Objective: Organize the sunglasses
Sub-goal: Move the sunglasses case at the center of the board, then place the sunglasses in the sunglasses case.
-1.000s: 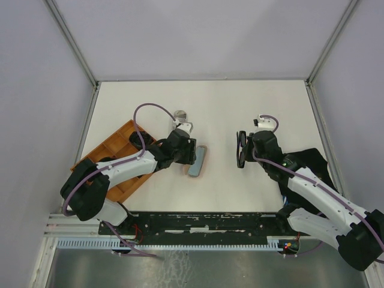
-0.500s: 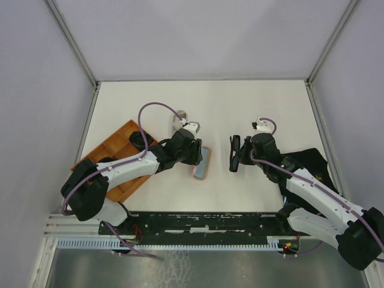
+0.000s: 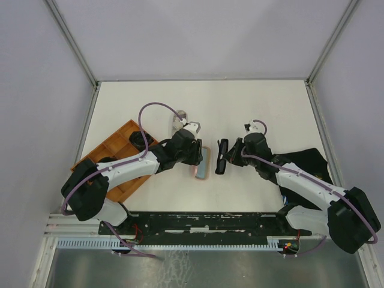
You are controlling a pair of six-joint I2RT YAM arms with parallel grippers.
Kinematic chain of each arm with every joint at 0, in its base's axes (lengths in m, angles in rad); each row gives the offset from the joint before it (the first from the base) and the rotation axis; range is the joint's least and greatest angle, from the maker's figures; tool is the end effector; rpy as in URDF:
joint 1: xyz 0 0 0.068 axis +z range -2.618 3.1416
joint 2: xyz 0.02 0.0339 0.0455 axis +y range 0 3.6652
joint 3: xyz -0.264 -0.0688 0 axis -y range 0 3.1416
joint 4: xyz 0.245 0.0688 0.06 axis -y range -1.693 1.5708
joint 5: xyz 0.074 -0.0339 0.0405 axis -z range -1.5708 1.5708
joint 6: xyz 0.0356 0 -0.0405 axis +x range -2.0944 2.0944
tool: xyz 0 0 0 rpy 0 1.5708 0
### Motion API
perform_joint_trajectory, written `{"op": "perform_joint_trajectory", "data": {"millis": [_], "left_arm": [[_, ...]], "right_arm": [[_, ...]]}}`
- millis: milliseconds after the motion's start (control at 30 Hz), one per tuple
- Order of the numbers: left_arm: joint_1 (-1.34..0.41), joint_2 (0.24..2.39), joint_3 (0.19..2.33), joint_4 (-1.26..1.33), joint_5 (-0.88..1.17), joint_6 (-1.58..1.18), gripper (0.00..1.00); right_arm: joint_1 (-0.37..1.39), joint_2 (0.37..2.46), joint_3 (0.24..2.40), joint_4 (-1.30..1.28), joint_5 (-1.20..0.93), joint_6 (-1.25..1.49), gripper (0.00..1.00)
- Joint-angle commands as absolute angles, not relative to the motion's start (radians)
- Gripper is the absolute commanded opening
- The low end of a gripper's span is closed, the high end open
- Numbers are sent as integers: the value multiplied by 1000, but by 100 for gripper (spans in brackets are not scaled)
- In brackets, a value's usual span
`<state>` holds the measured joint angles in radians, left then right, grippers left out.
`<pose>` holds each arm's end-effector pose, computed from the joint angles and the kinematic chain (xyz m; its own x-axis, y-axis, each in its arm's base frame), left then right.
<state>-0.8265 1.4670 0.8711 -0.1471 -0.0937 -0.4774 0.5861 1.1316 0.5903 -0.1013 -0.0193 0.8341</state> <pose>0.2123 -0.2255 0.2142 -0.7221 0.1088 -0.6832 0.3984 0.8727 -0.2822 0.1965 0.1313 0.2120 -0.7546 0.3879 -0.5293 -0.0104 0.7994 0.6007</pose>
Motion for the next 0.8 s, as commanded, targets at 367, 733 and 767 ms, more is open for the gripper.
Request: {"op": "perform_joint_trajectory", "data": {"millis": [367, 733, 767], "left_arm": [[-830, 1460, 884, -101, -89, -504, 48], [-829, 1459, 883, -98, -86, -503, 48], [-830, 1460, 884, -100, -86, -503, 48]], "right_arm": [[583, 1351, 554, 323, -225, 1038, 0], [586, 1477, 536, 513, -282, 1109, 0], [586, 1487, 535, 522, -286, 1112, 0]]}}
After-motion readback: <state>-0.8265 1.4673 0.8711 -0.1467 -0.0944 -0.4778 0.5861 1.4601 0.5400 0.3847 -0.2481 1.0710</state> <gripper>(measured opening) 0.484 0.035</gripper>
